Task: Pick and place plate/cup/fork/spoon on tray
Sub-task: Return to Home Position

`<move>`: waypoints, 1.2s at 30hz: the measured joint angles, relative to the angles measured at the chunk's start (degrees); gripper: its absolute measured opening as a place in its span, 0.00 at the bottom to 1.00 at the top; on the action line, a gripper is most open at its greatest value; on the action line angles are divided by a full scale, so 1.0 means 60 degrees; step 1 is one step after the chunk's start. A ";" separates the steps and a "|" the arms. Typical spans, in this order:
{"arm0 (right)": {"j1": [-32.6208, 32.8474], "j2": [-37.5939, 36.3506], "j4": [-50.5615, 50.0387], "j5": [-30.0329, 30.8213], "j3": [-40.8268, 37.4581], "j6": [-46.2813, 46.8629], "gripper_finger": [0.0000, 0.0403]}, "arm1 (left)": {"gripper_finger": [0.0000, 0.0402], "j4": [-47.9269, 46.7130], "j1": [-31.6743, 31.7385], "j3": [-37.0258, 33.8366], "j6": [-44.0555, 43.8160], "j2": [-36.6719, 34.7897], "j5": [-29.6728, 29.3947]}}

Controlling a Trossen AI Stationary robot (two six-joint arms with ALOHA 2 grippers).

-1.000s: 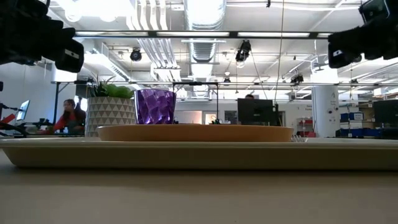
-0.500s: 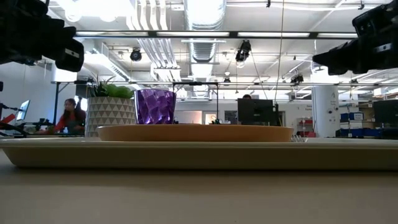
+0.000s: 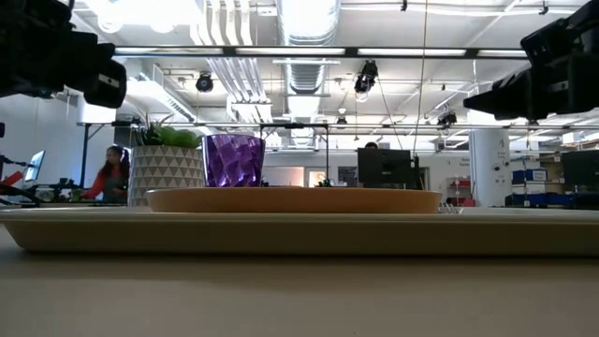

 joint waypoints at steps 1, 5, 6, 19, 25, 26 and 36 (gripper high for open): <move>0.0000 0.0023 -0.0002 0.0000 0.0000 0.0009 0.02 | 0.18 0.0004 0.0000 0.0000 0.0106 0.0000 0.0000; 0.0000 -0.0030 0.0157 -0.0004 -0.0019 -0.0058 0.02 | 0.18 0.0082 0.0000 0.0000 0.0137 0.0000 0.0000; 0.0000 -0.0053 0.0240 -0.0021 -0.0036 -0.0231 0.02 | 0.18 0.0091 0.0000 -0.0002 0.0135 0.0000 -0.0002; 0.0000 -0.0874 0.0557 0.2274 -0.0066 -0.0237 0.02 | 0.18 0.0131 0.0000 -0.0004 0.0135 0.0006 -0.0006; 0.0000 -0.0925 0.0494 0.1934 -0.0066 -0.0353 0.02 | 0.18 0.0131 0.0000 -0.0004 0.0137 0.0000 -0.0006; 0.0000 -0.0906 0.0445 0.1706 -0.0066 -0.0350 0.02 | 0.18 0.0126 0.0000 -0.0004 0.0139 0.0000 -0.0006; 0.0000 -0.0802 0.0014 -0.0284 -0.0006 -0.0178 0.02 | 0.18 -0.0016 0.0000 -0.0004 0.0074 0.0000 -0.0265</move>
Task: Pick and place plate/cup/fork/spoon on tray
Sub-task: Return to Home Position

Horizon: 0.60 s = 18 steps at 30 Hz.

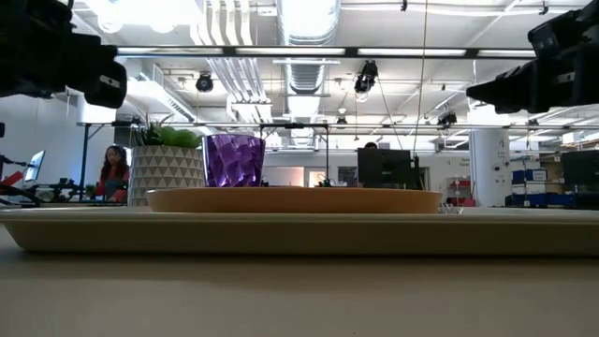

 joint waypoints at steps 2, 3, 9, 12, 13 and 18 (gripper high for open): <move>0.0000 0.0004 -0.0146 0.0033 0.0061 -0.0007 0.02 | 0.18 -0.0115 0.0000 0.0000 -0.0144 0.0000 -0.0573; 0.0000 0.0005 -0.0203 0.0038 0.0083 -0.0009 0.02 | 0.18 -0.0179 0.0000 0.0000 -0.0168 0.0000 -0.0860; 0.0000 0.0018 -0.0335 -0.0092 0.0111 0.0330 0.02 | 0.18 -0.0209 0.0000 0.0000 0.0061 0.0000 -0.1282; 0.0004 0.0015 -0.0305 -0.0258 0.0112 0.0322 0.02 | 0.18 -0.0228 0.0000 0.0000 0.0069 0.0000 -0.1282; 0.0002 0.0015 -0.0302 -0.0259 0.0112 0.0335 0.02 | 0.18 -0.0254 0.0000 0.0000 0.0069 0.0000 -0.1285; 0.0004 0.0015 -0.0296 -0.0274 0.0112 0.0649 0.02 | 0.18 -0.0290 0.0000 0.0000 0.0072 0.0043 -0.1336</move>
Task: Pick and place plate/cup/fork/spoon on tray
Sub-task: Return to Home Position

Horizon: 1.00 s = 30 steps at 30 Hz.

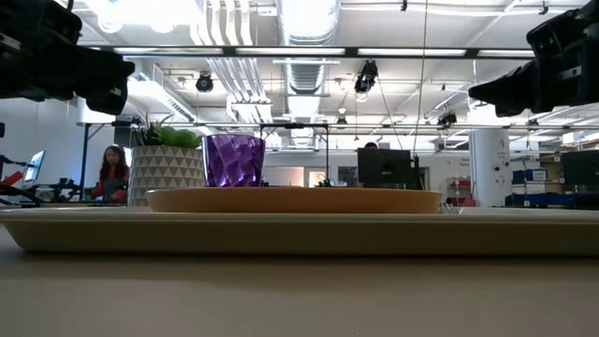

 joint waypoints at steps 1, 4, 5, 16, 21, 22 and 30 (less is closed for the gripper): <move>0.0000 0.0000 0.0001 -0.0006 -0.0002 0.0068 0.02 | 0.18 -0.0004 0.0000 0.0000 0.0000 0.0011 -0.0020; 0.0000 0.0003 0.0006 -0.0017 -0.0004 0.0289 0.02 | 0.18 -0.0011 0.0000 0.0000 0.0000 0.0059 -0.0070; 0.0000 0.0000 0.0007 -0.0005 -0.0004 0.0345 0.02 | 0.18 -0.0008 0.0000 0.0000 0.0000 0.0076 -0.0070; 0.0000 0.0004 0.0012 0.0019 -0.0004 0.0542 0.02 | 0.18 -0.0011 0.0000 0.0000 0.0000 0.0135 -0.0066; 0.0000 0.0004 0.0016 0.0022 -0.0004 0.0539 0.02 | 0.18 -0.0011 0.0000 0.0000 0.0000 0.0200 -0.0066; 0.0000 0.0004 0.0016 0.0022 -0.0004 0.0537 0.02 | 0.18 -0.0011 0.0000 0.0000 0.0000 0.0214 -0.0066; 0.0000 0.0004 0.0016 0.0032 -0.0004 0.0530 0.02 | 0.18 -0.0015 0.0000 0.0000 0.0000 0.0234 -0.0063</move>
